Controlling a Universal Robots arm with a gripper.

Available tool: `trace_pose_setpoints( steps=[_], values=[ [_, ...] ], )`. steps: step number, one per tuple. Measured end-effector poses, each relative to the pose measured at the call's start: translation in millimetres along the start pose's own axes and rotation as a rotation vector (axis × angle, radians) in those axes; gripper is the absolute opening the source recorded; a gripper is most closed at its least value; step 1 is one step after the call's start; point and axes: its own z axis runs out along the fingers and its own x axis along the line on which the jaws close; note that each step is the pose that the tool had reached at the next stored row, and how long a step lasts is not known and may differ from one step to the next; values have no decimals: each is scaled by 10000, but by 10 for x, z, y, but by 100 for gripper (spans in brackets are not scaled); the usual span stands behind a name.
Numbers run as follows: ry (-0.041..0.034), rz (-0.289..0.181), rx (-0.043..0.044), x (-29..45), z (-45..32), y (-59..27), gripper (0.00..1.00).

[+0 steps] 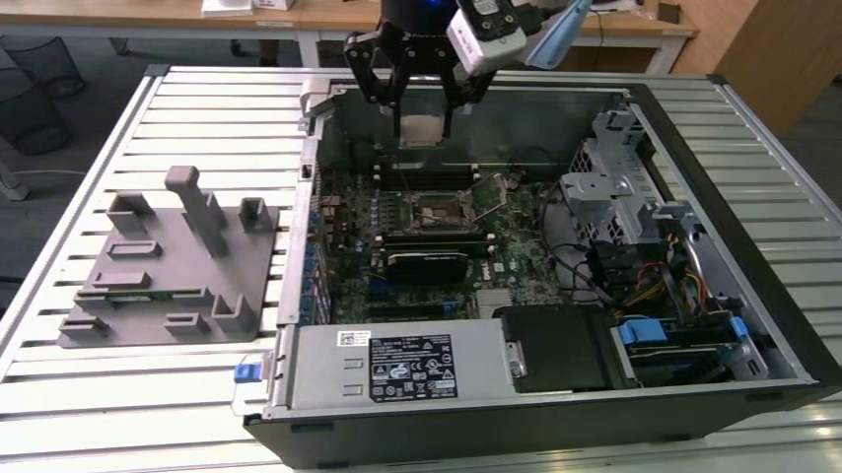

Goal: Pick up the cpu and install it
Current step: 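Place the cpu into insertion slot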

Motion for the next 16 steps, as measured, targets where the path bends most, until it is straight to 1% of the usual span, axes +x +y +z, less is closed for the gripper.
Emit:
trace_pose_setpoints(
  steps=[16],
  values=[
    [-125,2611,41,1,41,-1,53]
  ],
)
